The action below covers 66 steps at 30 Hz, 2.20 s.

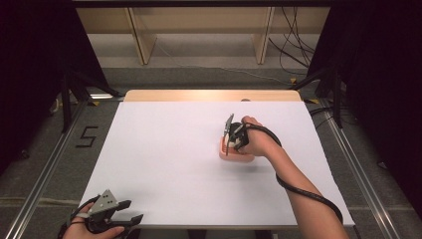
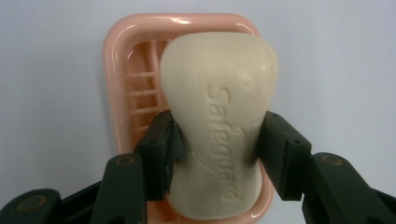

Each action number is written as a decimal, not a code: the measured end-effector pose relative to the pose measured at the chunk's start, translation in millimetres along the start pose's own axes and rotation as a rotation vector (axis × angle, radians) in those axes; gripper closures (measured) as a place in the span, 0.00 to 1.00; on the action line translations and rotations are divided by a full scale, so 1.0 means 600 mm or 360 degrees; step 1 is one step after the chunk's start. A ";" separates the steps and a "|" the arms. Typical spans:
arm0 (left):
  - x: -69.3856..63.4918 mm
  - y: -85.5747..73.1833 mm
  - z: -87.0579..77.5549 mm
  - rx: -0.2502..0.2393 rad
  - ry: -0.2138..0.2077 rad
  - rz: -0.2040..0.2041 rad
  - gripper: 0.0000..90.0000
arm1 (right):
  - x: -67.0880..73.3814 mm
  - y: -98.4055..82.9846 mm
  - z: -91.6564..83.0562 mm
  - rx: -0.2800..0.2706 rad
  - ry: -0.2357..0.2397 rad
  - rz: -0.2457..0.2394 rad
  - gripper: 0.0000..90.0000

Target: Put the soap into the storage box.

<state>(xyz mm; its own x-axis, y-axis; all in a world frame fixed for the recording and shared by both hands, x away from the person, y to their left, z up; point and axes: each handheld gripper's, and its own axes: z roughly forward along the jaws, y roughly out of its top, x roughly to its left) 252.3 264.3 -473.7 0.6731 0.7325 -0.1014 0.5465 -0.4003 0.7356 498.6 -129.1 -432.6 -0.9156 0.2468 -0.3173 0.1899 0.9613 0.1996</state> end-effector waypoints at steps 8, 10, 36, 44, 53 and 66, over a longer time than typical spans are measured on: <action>0.000 0.000 0.002 0.0004 -0.0002 -0.0005 0.37 | -0.001 0.003 0.000 -0.0013 0.0001 -0.0031 0.56; 0.000 0.000 0.001 0.0002 0.0000 -0.0003 0.37 | -0.001 0.002 0.000 -0.0003 0.0010 -0.0017 0.56; 0.001 0.000 0.002 -0.0007 0.0017 -0.0011 0.37 | 0.003 -0.038 -0.030 -0.0176 0.0054 0.0206 0.43; 0.001 0.000 0.002 -0.0013 0.0013 -0.0058 0.38 | 0.026 -0.069 -0.049 -0.0315 0.0009 0.0410 0.42; 0.005 0.001 -0.001 -0.0009 0.0046 0.0001 0.38 | 0.056 -0.116 -0.070 -0.0523 -0.0083 0.0709 0.43; 0.003 0.000 0.000 -0.0041 0.0042 -0.0042 0.38 | 0.115 -0.189 -0.076 -0.0531 -0.0053 0.0998 0.43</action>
<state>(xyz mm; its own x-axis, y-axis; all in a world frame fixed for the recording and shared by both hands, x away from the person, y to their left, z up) 253.7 265.4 -473.8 0.6452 0.7570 -0.1033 0.5504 -0.3668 0.7500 397.7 -226.8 -434.8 -0.6570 0.7499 -0.0768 0.5540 0.5494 0.6255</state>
